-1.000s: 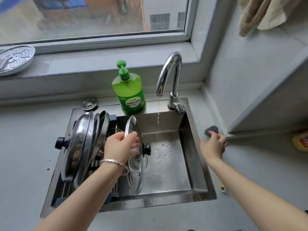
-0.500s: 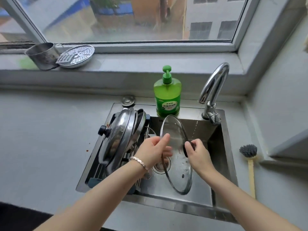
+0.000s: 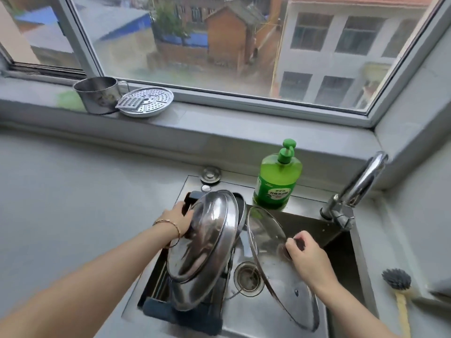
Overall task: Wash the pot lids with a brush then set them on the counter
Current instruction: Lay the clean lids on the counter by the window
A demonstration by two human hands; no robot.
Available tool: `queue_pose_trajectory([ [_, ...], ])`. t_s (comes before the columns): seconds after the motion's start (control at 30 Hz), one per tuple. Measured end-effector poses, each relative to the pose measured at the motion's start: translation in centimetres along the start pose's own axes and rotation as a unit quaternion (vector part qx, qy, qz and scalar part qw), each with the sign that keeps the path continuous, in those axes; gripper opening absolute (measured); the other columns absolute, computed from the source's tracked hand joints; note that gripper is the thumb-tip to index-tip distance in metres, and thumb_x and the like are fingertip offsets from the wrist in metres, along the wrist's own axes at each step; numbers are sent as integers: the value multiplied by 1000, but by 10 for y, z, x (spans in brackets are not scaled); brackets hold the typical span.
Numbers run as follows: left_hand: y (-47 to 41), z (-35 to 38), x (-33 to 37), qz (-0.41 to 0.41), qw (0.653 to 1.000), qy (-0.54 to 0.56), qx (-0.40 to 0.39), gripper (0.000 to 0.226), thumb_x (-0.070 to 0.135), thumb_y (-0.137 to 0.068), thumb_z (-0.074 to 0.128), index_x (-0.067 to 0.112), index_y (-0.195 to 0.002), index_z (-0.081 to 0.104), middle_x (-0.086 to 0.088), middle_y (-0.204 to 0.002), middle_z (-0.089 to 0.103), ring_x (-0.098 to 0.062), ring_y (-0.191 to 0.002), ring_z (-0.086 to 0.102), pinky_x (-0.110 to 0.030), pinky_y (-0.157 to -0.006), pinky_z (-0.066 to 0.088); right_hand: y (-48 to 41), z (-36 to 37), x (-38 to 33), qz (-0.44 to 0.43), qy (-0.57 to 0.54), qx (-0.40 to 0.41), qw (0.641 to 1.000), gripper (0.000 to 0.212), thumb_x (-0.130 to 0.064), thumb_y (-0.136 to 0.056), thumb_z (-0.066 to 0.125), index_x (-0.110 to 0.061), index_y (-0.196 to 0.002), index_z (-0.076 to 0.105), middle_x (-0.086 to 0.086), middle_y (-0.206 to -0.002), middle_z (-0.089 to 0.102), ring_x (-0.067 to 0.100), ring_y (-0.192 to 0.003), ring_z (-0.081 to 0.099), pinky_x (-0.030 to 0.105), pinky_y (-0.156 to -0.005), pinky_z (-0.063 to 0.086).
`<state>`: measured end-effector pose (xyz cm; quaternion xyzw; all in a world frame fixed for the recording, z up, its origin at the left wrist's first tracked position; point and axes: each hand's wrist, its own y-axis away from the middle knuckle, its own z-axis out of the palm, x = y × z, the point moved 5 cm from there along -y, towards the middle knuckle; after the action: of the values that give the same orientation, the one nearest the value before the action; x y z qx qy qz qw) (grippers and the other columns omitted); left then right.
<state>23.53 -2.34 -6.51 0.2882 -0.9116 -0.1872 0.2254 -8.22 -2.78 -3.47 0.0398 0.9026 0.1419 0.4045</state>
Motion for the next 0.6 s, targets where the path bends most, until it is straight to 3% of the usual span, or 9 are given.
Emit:
queue_pose_trajectory([
  [0.1, -19, 9, -9, 54, 998, -11, -41, 30, 32, -99, 33, 10, -116, 45, -18, -117, 56, -33, -104, 55, -32, -80, 41, 4, 7, -29, 27, -2, 39, 999, 22, -31, -90, 48, -12, -80, 51, 6, -69, 58, 21, -69, 53, 33, -60, 37],
  [0.2, -26, 5, -14, 97, 995, 0, -25, 14, 25, -98, 34, 11, -97, 38, -16, -96, 55, -29, -83, 51, -30, -66, 34, 11, 16, -52, 66, -13, 78, 995, 24, -29, -90, 49, -8, -81, 52, 5, -71, 56, 19, -70, 50, 31, -61, 36],
  [0.43, -10, -53, -9, 214, 972, 97, 28, 16, 26, -97, 36, 12, -94, 43, -4, -80, 54, -23, -71, 48, -30, -56, 32, 46, 19, -92, 105, -26, 166, 980, 24, -30, -90, 50, -6, -88, 56, 3, -76, 57, 15, -70, 48, 28, -58, 34],
  [0.6, 11, -123, -31, 269, 954, 89, 95, 18, 30, -96, 41, 13, -97, 47, -6, -87, 58, -25, -77, 49, -29, -66, 36, 71, 17, -144, 74, 18, 200, 977, 23, -35, -87, 53, -12, -87, 55, 7, -83, 59, 26, -80, 52, 32, -64, 34],
])
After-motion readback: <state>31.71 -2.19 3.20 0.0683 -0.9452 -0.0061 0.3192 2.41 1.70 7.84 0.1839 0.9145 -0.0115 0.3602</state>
